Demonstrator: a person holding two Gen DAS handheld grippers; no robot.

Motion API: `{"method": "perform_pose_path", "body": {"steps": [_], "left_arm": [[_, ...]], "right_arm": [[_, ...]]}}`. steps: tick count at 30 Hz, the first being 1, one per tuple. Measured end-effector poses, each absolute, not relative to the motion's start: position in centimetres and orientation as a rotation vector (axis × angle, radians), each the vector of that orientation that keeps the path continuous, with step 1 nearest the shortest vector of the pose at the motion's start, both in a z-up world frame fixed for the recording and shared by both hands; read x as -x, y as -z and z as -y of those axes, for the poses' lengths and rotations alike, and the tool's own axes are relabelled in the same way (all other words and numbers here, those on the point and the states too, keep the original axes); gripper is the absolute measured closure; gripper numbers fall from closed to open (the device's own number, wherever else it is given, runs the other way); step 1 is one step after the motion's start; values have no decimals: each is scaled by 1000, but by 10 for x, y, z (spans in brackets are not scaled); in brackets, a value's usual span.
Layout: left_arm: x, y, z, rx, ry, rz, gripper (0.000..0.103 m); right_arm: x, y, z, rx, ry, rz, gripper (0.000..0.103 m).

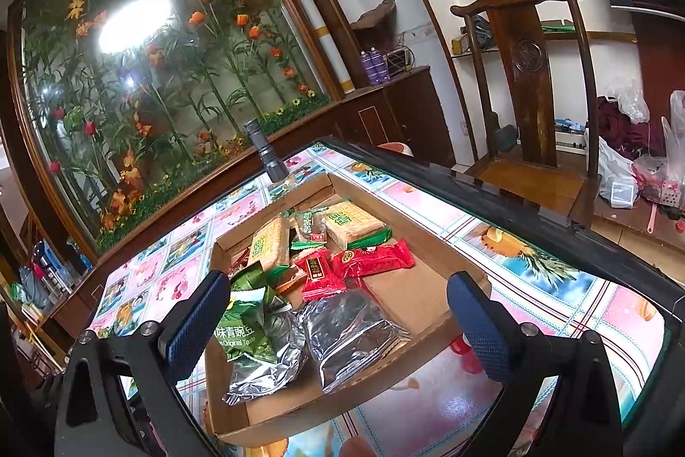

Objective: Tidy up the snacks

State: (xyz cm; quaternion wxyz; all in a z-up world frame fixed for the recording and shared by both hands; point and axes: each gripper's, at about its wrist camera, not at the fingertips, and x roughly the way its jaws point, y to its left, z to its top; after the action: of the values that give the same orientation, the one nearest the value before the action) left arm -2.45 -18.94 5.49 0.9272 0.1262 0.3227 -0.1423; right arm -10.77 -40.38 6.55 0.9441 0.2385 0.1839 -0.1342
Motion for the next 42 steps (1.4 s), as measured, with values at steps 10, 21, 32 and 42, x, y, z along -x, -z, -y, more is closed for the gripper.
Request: {"method": "perform_pose_path", "body": {"steps": [10, 21, 32, 42], "left_arm": [[23, -54, 186, -254, 277, -665, 0], [22, -54, 185, -252, 257, -668, 0], [20, -55, 185, -252, 259, -670, 0], [27, -59, 184, -274, 216, -622, 0]], "right_arm": [[104, -71, 397, -429, 313, -387, 1], [102, -77, 377, -328, 334, -382, 1], [102, -76, 378, -329, 342, -384, 1], [102, -76, 378, -329, 342, -385, 1]]}}
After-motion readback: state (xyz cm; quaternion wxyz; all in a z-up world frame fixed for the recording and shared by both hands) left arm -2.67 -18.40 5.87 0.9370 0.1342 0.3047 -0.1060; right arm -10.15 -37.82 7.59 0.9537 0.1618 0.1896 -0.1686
